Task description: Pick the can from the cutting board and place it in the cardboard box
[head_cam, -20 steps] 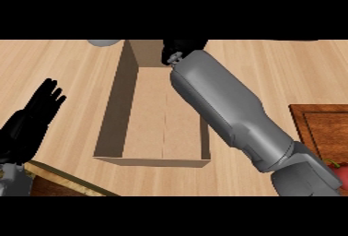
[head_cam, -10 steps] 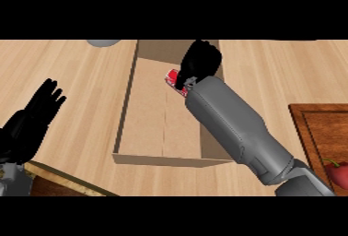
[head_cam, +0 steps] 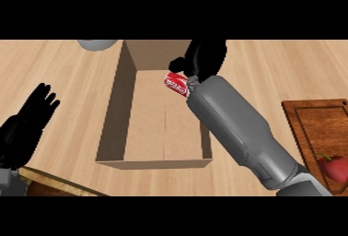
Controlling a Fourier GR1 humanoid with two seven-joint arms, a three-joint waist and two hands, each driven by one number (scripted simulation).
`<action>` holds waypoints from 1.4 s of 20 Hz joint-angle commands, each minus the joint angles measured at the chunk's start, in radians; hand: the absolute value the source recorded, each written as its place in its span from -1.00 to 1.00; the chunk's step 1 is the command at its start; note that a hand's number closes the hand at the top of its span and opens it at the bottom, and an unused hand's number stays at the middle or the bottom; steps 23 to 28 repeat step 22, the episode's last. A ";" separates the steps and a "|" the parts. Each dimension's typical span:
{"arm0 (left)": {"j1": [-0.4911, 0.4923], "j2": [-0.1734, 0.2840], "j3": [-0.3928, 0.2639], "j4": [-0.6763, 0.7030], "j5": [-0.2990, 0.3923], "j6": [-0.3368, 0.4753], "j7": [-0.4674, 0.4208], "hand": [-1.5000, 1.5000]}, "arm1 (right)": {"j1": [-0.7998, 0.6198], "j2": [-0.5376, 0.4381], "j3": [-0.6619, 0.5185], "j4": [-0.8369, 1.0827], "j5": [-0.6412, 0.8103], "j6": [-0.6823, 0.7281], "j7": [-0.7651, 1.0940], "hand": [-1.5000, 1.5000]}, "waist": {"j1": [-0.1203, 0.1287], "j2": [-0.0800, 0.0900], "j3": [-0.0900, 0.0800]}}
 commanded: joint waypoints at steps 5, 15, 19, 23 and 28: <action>0.059 -0.013 0.013 0.014 0.016 -0.007 -0.004 0.00 | 0.129 0.012 -0.098 -0.189 0.135 -0.259 0.179 -1.00 | -0.046 -0.009 -0.011; 0.091 -0.011 0.025 -0.065 0.016 0.007 0.032 0.00 | 0.570 0.012 -0.030 -0.744 0.261 -0.125 0.154 -1.00 | -0.049 -0.008 -0.011; 0.084 -0.034 0.018 -0.046 -0.001 0.015 0.002 0.00 | 0.726 0.012 0.040 -0.967 0.335 -0.025 0.182 -1.00 | -0.039 -0.002 -0.012; 0.023 -0.014 0.016 -0.013 -0.002 -0.006 0.013 0.00 | 0.788 0.009 0.018 -1.047 0.355 0.028 0.139 -1.00 | -0.024 0.006 -0.011; 0.023 -0.014 0.016 -0.013 -0.002 -0.006 0.013 0.00 | 0.788 0.009 0.018 -1.047 0.355 0.028 0.139 -1.00 | -0.024 0.006 -0.011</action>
